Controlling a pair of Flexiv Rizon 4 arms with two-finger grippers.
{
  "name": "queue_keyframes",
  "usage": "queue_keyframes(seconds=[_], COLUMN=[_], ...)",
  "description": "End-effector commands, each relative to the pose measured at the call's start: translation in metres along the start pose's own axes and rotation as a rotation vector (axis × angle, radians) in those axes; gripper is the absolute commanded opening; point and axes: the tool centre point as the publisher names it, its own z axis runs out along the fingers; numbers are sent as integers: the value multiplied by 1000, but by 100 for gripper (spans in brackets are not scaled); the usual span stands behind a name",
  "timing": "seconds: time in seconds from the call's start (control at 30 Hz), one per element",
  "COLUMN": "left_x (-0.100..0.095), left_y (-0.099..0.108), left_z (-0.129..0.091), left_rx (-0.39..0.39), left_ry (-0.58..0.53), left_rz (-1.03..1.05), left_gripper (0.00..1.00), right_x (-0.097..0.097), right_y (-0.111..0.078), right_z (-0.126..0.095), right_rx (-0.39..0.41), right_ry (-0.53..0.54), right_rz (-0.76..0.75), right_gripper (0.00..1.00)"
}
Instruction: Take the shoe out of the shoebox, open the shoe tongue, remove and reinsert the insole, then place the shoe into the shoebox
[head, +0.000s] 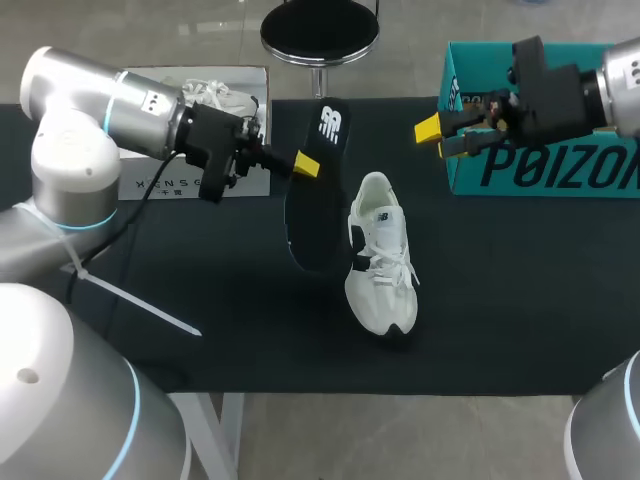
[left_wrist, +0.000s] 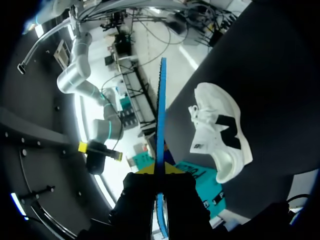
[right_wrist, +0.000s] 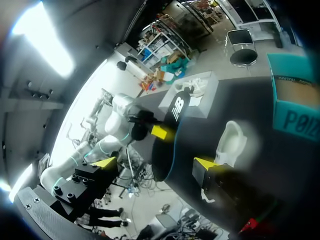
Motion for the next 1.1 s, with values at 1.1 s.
queue_keyframes(seconds=[1.1], left_x=[-3], left_y=[-4], left_z=[16], left_rx=[-37], left_ry=[-33], left_rz=[-9], left_gripper=[0], right_x=[-38], right_y=[9], right_z=[83], right_rx=[96], right_ry=[102], right_rz=[13], right_gripper=[100])
